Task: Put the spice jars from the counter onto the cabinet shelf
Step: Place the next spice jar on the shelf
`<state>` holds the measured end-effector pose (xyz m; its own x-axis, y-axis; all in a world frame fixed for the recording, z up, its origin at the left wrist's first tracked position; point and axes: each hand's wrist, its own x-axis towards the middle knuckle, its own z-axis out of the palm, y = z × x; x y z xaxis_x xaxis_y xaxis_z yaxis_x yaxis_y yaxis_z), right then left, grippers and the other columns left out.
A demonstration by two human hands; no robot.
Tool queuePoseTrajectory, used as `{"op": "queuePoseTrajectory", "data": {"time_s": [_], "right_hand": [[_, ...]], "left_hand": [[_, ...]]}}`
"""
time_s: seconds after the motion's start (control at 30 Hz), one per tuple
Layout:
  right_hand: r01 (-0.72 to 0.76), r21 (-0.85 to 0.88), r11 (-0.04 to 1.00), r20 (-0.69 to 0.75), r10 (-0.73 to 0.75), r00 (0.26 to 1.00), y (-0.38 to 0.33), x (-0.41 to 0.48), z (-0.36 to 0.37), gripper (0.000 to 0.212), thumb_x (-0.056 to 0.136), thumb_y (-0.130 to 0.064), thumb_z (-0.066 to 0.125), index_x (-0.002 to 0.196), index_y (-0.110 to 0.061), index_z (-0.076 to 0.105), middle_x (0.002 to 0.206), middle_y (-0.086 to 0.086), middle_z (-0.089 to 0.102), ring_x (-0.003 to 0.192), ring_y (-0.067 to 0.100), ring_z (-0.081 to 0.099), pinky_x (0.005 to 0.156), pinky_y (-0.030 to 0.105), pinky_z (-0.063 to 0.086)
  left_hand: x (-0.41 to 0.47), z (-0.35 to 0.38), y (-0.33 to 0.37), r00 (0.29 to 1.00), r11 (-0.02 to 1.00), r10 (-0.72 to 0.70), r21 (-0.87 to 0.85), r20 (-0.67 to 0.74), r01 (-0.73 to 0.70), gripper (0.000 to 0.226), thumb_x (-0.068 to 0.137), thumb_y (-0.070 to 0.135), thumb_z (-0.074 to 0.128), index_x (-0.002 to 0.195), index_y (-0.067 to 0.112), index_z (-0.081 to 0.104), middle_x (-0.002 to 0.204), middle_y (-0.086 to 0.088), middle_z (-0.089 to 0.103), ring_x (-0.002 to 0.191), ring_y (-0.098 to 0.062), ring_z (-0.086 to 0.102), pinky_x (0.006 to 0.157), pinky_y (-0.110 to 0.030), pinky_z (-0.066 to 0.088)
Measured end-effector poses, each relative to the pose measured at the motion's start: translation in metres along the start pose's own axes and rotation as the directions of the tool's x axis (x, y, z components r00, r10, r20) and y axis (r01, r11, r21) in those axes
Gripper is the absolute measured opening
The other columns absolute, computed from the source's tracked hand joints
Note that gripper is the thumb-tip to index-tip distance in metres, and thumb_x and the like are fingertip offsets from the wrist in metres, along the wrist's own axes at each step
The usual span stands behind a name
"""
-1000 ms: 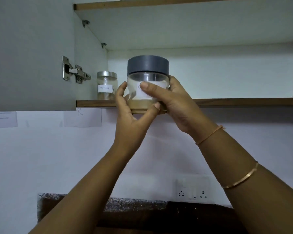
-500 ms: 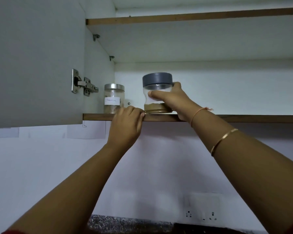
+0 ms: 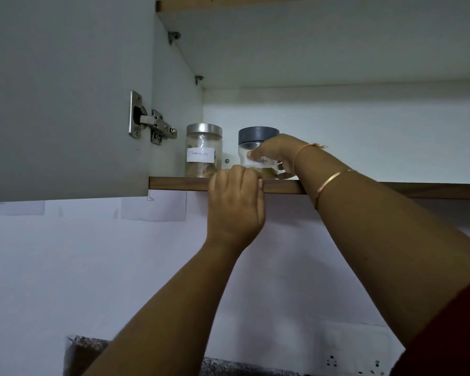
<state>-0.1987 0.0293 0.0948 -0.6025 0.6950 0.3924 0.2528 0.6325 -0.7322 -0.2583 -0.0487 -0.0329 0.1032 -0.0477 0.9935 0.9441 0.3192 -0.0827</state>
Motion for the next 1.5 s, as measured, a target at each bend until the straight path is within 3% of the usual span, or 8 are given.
{"op": "queuePoseTrajectory", "data": {"time_s": [0.17,0.33,0.57,0.7,0.83,1.0,1.2,1.5], "right_hand": [[0.023,-0.096,0.995,0.0,-0.023,1.0,-0.006,0.013,0.007,0.024,0.09,-0.02,0.061,0.105,-0.012,0.044,0.112,0.011,0.047,0.098,0.022,0.044,0.089,0.037,0.041],[-0.01,-0.102,0.995,0.004,0.01,1.0,-0.002,0.006,0.007,0.06,0.087,-0.03,0.067,0.137,-0.01,0.04,0.14,0.012,0.045,0.127,0.03,0.044,0.102,0.038,0.038],[-0.014,-0.342,0.94,0.033,0.027,0.999,-0.003,-0.04,-0.001,0.038,0.087,-0.012,0.062,0.123,-0.007,0.052,0.115,0.013,0.054,0.116,0.03,0.054,0.099,0.036,0.044],[0.094,-0.551,0.829,-0.16,-0.215,0.963,0.006,-0.07,0.005,0.018,0.089,-0.012,0.051,0.105,-0.01,0.059,0.109,0.015,0.063,0.094,0.03,0.057,0.073,0.027,0.037],[0.187,-0.612,0.769,-0.335,-0.466,0.819,0.033,-0.104,0.02,0.028,0.094,-0.022,0.043,0.091,-0.005,0.064,0.091,0.014,0.066,0.082,0.03,0.057,0.065,0.031,0.034],[0.275,-0.696,0.663,-0.29,-0.611,0.737,0.084,-0.149,0.05,0.035,0.094,-0.02,0.043,0.122,-0.011,0.061,0.146,0.009,0.045,0.14,0.027,0.034,0.116,0.043,0.021],[0.258,-0.409,0.875,-0.112,-0.329,0.938,0.179,-0.224,0.117,0.038,0.095,-0.022,0.05,0.131,-0.015,0.058,0.155,0.005,0.031,0.144,0.02,0.026,0.114,0.027,0.022],[-0.109,-0.407,0.907,0.337,0.26,0.905,0.309,-0.352,0.194,0.044,0.091,-0.032,0.059,0.129,-0.011,0.058,0.135,0.007,0.055,0.125,0.021,0.05,0.099,0.025,0.037]], "left_hand": [[-0.001,0.002,-0.001,1.0,1.0,0.004,-0.011,-0.031,-0.004,0.025,0.089,0.018,0.042,0.08,0.004,0.06,0.077,-0.012,0.057,0.071,-0.029,0.051,0.084,-0.035,0.032],[0.001,-0.003,0.001,0.999,0.996,-0.034,-0.084,0.027,0.036,0.025,0.09,0.018,0.041,0.08,0.003,0.059,0.078,-0.012,0.056,0.074,-0.029,0.05,0.082,-0.035,0.032],[0.006,-0.024,0.007,0.976,0.978,-0.075,-0.175,0.204,0.111,0.02,0.093,0.015,0.047,0.089,0.002,0.062,0.087,-0.013,0.059,0.082,-0.029,0.05,0.08,-0.034,0.035],[0.003,-0.042,0.009,0.952,0.949,-0.038,-0.288,0.303,0.13,0.024,0.094,0.013,0.048,0.113,0.004,0.06,0.109,-0.011,0.062,0.107,-0.026,0.052,0.106,-0.033,0.027],[-0.004,-0.07,0.02,0.895,0.846,-0.097,-0.438,0.435,0.304,0.031,0.094,0.008,0.046,0.124,0.009,0.052,0.127,-0.006,0.054,0.119,-0.018,0.047,0.1,-0.028,0.037],[-0.056,-0.105,0.035,0.757,0.71,-0.29,-0.399,0.585,0.58,0.05,0.097,0.017,0.045,0.143,0.022,0.026,0.141,0.0,0.046,0.124,-0.011,0.046,0.091,-0.018,0.033],[-0.171,-0.152,0.049,0.598,0.733,-0.257,-0.251,0.759,0.632,0.049,0.094,0.023,0.051,0.14,0.021,0.033,0.137,0.0,0.047,0.118,-0.009,0.049,0.087,-0.009,0.029],[-0.339,-0.209,0.062,-0.027,0.709,-0.203,0.166,0.979,0.686,0.049,0.093,0.027,0.052,0.138,0.015,0.039,0.138,-0.004,0.046,0.124,-0.016,0.046,0.095,-0.023,0.036]]}}
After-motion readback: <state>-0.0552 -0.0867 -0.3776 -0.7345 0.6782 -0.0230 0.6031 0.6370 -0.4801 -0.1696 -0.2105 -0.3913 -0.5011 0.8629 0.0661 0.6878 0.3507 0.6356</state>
